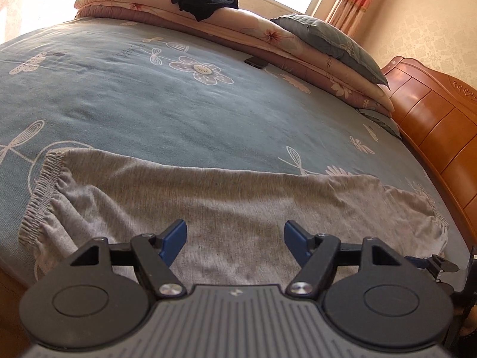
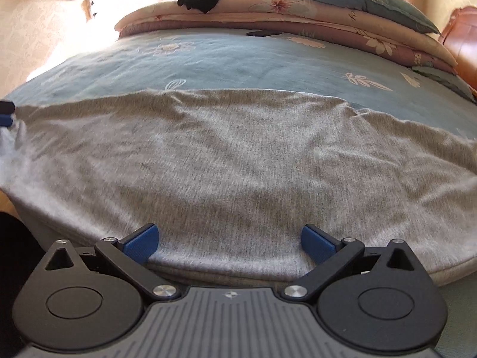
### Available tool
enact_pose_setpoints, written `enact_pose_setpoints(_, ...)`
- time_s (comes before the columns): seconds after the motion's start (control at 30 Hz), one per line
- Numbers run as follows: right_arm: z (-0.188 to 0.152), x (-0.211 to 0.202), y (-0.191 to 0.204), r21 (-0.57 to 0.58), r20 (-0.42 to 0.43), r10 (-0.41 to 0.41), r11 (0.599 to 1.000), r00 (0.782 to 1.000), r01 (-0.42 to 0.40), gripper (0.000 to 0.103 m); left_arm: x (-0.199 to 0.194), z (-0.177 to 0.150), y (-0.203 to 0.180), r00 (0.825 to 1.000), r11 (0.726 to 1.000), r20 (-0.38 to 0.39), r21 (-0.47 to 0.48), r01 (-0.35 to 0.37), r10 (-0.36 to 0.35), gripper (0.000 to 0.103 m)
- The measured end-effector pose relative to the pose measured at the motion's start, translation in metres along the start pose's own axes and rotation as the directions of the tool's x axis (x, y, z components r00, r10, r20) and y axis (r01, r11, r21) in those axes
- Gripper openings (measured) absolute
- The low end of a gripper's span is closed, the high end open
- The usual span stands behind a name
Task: Fold clothes
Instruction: 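Open the left gripper and lay the waistband back on the bed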
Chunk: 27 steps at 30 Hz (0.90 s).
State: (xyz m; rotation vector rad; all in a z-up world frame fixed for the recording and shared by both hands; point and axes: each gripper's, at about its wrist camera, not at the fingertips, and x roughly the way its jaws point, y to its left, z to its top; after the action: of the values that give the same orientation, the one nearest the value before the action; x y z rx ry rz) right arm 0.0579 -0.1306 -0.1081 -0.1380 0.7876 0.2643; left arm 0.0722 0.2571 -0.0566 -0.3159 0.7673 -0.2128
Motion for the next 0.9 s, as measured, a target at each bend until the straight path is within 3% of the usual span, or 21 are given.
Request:
enact_pose_setpoints(0.13,0.008,-0.003,-0.014,0.057,-0.001,0.068,0.996,0.998,-0.068,0.101,0.002,0.000,-0.013,0.999,0.999,-0.020,-0.010,-0.044,0.044,0.073)
enact_pose_setpoints(0.23,0.014,-0.024,-0.049,0.140,0.102,0.164,0.974,0.981,-0.177,0.093,0.006,0.001,-0.021,0.997,0.997,-0.047,-0.016,-0.069,0.068,0.073)
enact_pose_setpoints(0.33,0.017,-0.043,-0.100,0.216,0.180,0.080,0.969,0.980,-0.119,0.093,0.010,0.005,-0.033,0.993,0.995,-0.066,0.007,-0.102,0.102,0.073)
enact_pose_setpoints(0.4,0.013,-0.048,-0.145,0.305,0.189,-0.005,0.951,0.982,-0.054,0.093,0.011,0.007,-0.043,0.992,0.994,-0.067,0.020,-0.107,0.108,0.073)
enact_pose_setpoints(0.5,-0.002,-0.045,-0.210,0.458,0.147,-0.111,0.888,0.983,0.032,0.094,0.013,0.010,-0.055,0.991,0.993,-0.070,0.034,-0.115,0.117,0.074)
enact_pose_setpoints(0.6,-0.026,-0.037,-0.251,0.553,0.051,-0.182,0.824,0.982,0.124,0.095,0.016,0.010,-0.060,0.986,0.989,-0.085,0.028,-0.145,0.147,0.074)
enact_pose_setpoints(0.67,-0.041,-0.038,-0.260,0.581,0.092,-0.144,0.812,0.985,0.064,0.098,0.016,0.010,-0.059,0.983,0.987,-0.093,0.011,-0.160,0.161,0.074)
enact_pose_setpoints(0.77,-0.056,-0.041,-0.253,0.565,0.190,-0.100,0.825,0.977,-0.025,0.103,0.013,0.012,-0.050,0.979,0.981,-0.100,-0.055,-0.185,0.179,0.074)
enact_pose_setpoints(0.9,-0.065,-0.033,-0.237,0.519,0.224,-0.148,0.855,0.963,0.011,0.103,0.003,0.014,-0.024,0.976,0.958,-0.114,-0.202,-0.204,0.183,0.074)
